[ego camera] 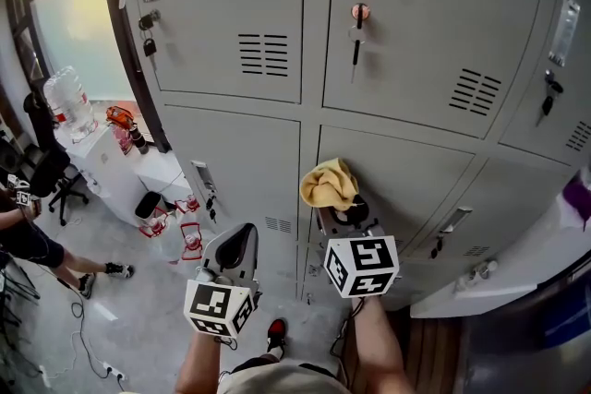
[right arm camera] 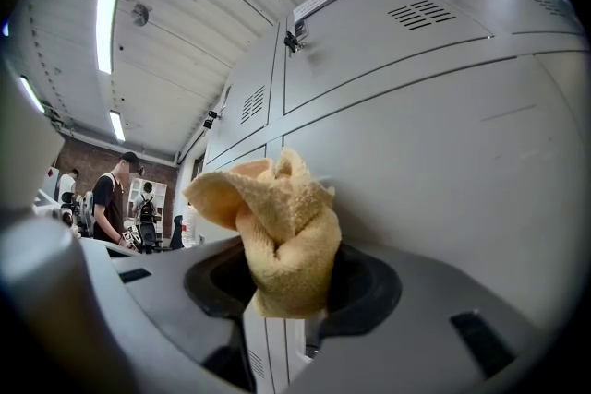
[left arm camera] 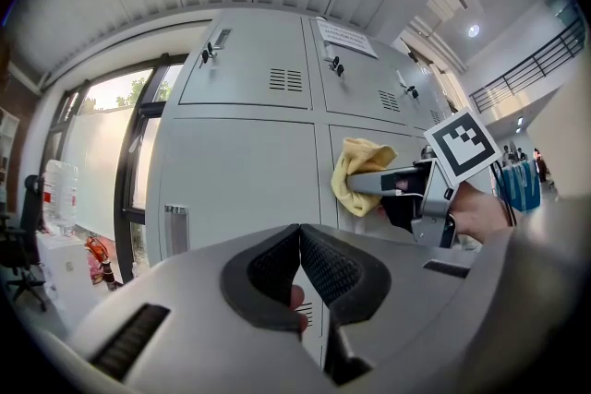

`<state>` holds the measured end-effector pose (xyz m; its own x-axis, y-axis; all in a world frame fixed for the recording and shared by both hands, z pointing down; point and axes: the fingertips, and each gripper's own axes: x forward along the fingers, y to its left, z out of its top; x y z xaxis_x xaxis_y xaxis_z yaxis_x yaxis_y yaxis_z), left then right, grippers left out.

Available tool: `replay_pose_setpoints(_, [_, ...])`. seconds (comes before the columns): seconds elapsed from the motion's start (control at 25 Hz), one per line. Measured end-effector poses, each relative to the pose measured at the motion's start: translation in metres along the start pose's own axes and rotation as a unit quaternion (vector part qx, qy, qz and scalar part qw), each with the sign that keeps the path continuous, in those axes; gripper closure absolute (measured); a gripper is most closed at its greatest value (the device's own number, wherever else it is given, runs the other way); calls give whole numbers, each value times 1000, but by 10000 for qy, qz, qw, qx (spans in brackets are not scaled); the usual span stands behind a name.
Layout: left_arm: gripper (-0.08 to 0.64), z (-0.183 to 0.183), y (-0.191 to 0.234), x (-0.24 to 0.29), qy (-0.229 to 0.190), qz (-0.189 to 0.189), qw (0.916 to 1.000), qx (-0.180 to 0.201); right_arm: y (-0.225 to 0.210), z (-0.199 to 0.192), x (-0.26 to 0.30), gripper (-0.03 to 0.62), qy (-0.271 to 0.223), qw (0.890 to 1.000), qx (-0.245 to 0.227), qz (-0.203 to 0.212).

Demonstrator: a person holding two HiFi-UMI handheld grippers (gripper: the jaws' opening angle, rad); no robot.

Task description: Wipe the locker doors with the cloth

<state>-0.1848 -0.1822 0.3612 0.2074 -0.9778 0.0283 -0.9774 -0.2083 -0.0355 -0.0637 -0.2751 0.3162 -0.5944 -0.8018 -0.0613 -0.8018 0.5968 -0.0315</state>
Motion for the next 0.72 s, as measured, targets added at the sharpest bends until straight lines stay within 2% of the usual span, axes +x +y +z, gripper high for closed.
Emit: replay_pose_setpoints(0.72, [537,0,-32,14,-30,-324,9995,-54,-43,2,-30,410,53,9987,-34,-500])
